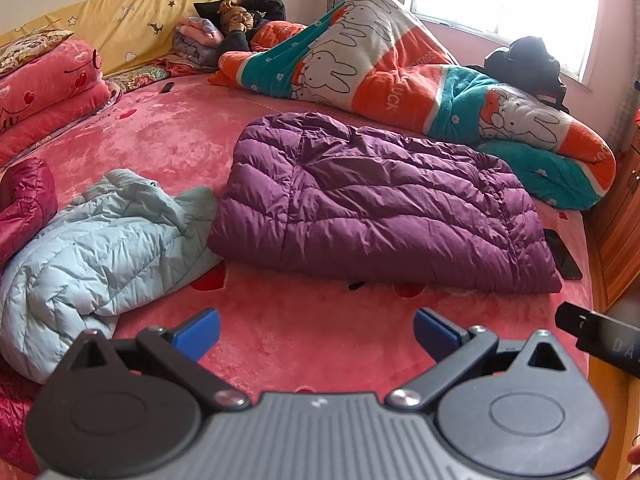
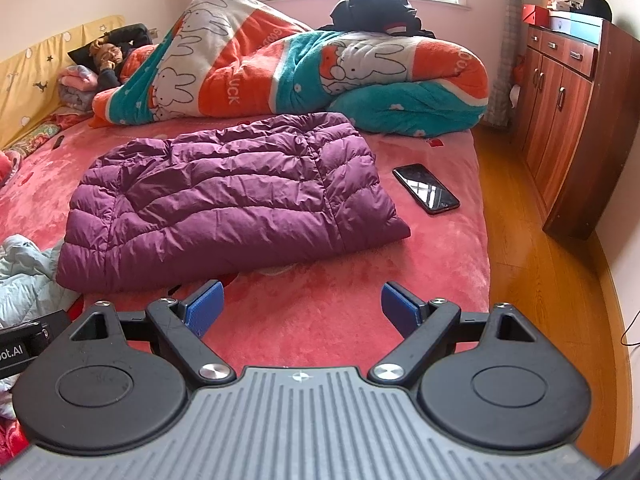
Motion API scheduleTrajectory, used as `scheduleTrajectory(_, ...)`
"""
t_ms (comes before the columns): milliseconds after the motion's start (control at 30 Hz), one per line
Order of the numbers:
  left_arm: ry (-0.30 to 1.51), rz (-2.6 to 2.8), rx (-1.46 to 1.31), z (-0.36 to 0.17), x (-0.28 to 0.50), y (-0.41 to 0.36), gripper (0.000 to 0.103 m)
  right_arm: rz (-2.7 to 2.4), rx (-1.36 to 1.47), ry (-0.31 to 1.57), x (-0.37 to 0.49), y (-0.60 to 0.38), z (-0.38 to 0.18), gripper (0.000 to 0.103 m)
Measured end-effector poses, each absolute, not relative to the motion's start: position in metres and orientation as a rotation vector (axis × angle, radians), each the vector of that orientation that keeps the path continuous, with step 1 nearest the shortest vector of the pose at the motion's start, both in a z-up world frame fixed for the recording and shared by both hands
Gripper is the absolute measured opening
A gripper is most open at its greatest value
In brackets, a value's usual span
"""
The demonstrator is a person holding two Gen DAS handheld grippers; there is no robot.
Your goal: Fold large clothes
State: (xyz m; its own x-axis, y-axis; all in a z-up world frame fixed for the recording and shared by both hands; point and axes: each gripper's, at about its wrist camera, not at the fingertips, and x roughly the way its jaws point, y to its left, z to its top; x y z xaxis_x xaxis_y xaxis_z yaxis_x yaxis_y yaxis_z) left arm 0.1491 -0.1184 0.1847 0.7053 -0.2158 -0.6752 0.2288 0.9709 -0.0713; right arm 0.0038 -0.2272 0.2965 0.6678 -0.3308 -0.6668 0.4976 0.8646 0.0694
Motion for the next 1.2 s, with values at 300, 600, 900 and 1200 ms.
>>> scheduleTrajectory(300,0.746,-0.262,0.015,0.182,0.149,-0.122,0.102,-0.473,0.255,0.696,0.005,-0.227,0.294,0.103)
scheduleTrajectory(600,0.75,-0.275,-0.002,0.176,0.15,-0.126,0.102,-0.475,0.254,0.7,0.006,-0.227,0.29,0.103)
scheduleTrajectory(900,0.744,-0.281,-0.014,0.171,0.152,-0.132,0.102,-0.482,0.25,0.704,0.01,-0.229,0.284,0.103)
scheduleTrajectory(1200,0.748,-0.268,-0.017,0.165,0.159,-0.133,0.102,-0.48,0.254,0.706,0.012,-0.228,0.28,0.103)
